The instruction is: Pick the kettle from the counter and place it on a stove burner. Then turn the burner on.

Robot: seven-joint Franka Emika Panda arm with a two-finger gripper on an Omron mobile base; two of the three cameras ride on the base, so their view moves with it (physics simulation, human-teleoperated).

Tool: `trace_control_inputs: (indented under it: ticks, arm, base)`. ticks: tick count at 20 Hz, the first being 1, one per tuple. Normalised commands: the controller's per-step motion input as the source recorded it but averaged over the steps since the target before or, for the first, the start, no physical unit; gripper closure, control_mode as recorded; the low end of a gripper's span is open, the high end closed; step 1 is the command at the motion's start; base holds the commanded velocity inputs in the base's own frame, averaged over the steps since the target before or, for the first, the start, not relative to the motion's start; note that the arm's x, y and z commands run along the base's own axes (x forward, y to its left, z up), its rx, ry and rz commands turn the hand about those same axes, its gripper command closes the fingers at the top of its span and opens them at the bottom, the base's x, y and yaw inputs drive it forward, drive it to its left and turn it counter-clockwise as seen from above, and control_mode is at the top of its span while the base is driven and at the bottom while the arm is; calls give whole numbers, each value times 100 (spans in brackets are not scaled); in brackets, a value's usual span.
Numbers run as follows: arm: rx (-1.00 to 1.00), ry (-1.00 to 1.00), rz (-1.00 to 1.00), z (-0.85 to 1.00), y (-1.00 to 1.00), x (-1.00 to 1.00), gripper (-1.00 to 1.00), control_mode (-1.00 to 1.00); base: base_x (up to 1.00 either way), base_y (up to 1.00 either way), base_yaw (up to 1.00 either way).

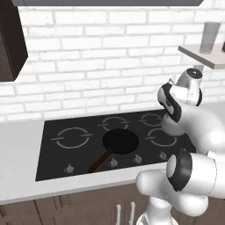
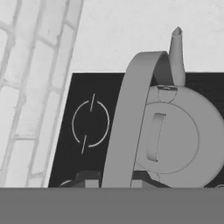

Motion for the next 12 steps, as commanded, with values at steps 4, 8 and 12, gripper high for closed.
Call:
trace_control_inputs:
  ticks: [4, 8, 12]
  arm:
    - [2, 4, 0, -21, 12, 2, 100, -100]
    - [6, 5, 0, -29, 10, 2, 100, -100]
    - [1, 1, 0, -30, 17, 6, 100, -100]
  base:
    - [0, 0, 0]
    - [0, 0, 0]
    - [0, 0, 0]
